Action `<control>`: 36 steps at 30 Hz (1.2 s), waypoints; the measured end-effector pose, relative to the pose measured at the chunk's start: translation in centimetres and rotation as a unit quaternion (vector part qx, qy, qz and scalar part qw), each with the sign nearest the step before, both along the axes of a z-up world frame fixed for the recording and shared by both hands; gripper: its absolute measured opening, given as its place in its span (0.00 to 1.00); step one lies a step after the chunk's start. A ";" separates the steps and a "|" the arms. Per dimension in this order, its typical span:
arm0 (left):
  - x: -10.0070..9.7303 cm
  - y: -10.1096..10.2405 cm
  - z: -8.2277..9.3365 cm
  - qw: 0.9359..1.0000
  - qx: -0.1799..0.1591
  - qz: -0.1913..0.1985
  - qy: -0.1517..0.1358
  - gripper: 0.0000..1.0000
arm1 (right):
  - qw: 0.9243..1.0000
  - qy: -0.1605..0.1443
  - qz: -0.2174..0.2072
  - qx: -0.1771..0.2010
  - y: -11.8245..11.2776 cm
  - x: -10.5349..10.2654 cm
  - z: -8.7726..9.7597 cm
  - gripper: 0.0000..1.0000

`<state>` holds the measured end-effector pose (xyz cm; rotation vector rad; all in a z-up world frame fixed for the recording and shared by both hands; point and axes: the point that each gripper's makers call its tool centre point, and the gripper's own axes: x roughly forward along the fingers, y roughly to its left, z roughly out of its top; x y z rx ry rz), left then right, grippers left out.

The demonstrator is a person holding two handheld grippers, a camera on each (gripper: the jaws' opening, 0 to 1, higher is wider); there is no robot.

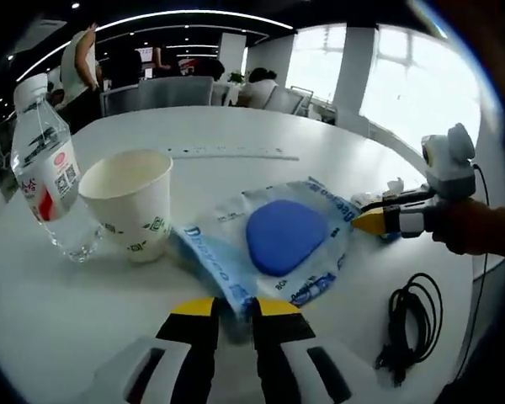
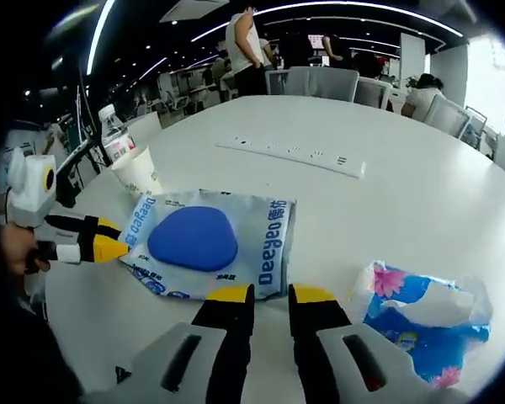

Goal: Arrange the tabletop items into an orderly group along one side of the table until the central work area is clear of visible clutter.

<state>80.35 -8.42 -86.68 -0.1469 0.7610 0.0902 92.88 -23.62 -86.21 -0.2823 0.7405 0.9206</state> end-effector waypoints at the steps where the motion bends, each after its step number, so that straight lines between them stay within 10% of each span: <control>1: 0.0 0.0 -0.1 1.000 -0.004 0.002 0.002 0.12 | 1.000 0.001 0.000 -0.004 -0.1 0.0 -0.1 0.09; 36: 3.5 -1.0 2.9 0.989 0.065 -0.131 -0.031 0.00 | 0.998 -0.050 -0.041 0.020 -2.1 -1.4 2.8 0.00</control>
